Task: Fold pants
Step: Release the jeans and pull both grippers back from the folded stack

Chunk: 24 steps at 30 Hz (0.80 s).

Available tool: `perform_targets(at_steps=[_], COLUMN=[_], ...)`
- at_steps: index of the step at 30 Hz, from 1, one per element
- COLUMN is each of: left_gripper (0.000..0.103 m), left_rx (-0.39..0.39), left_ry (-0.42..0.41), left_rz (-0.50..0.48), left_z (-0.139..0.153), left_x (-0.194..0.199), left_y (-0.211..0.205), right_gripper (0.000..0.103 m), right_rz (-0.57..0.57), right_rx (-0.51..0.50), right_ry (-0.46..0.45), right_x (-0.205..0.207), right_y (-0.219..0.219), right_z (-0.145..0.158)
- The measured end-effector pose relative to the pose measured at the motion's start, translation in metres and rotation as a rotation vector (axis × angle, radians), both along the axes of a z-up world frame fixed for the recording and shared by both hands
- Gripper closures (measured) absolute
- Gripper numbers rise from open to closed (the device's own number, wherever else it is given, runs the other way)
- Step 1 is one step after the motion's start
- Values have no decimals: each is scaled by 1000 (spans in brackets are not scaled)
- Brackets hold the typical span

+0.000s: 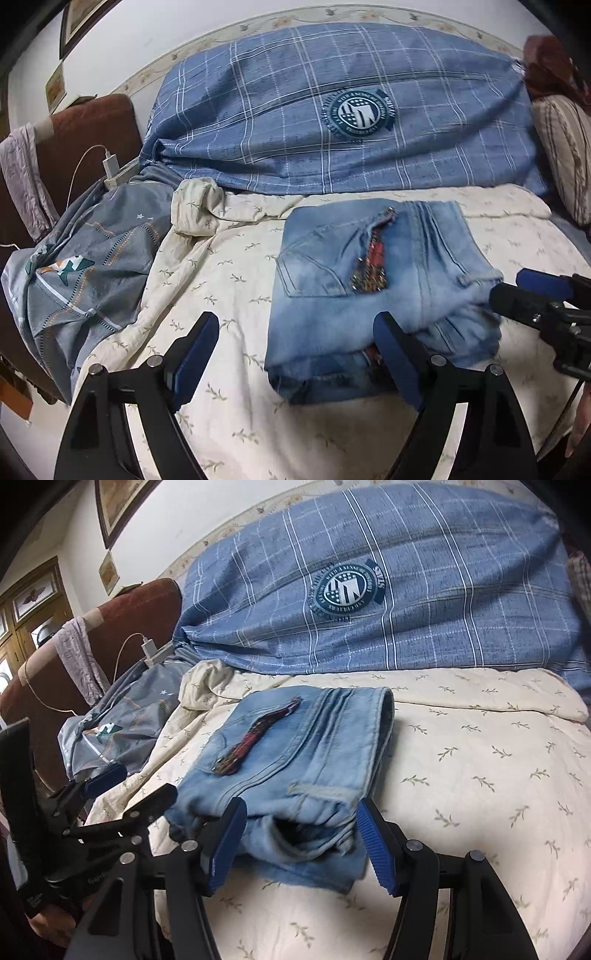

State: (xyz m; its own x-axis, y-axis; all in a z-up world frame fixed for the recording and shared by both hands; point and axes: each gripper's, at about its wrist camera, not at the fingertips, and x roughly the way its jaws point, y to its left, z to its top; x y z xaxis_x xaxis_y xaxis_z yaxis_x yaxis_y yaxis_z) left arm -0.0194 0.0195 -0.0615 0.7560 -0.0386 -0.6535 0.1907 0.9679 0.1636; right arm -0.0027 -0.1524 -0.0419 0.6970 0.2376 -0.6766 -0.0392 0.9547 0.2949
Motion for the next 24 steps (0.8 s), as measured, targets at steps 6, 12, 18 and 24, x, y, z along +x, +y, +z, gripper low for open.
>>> perform_targets(at_steps=[6, 12, 18, 24], left_gripper=[17, 12, 8, 5], left_rx=[24, 13, -8, -41], left_ry=[-18, -61, -98, -135], left_rz=[-12, -9, -5, 18], left_z=[10, 25, 39, 51], left_x=[-15, -29, -40, -49], left_y=[0, 4, 11, 17], right_gripper=[37, 34, 34, 34], right_rz=[17, -7, -33, -56], right_rx=[-75, -111, -91, -91], right_ry=[-49, -97, -126, -162], right_x=[-18, -36, -48, -62], right_y=[20, 24, 22, 21], right_z=[3, 9, 14, 20])
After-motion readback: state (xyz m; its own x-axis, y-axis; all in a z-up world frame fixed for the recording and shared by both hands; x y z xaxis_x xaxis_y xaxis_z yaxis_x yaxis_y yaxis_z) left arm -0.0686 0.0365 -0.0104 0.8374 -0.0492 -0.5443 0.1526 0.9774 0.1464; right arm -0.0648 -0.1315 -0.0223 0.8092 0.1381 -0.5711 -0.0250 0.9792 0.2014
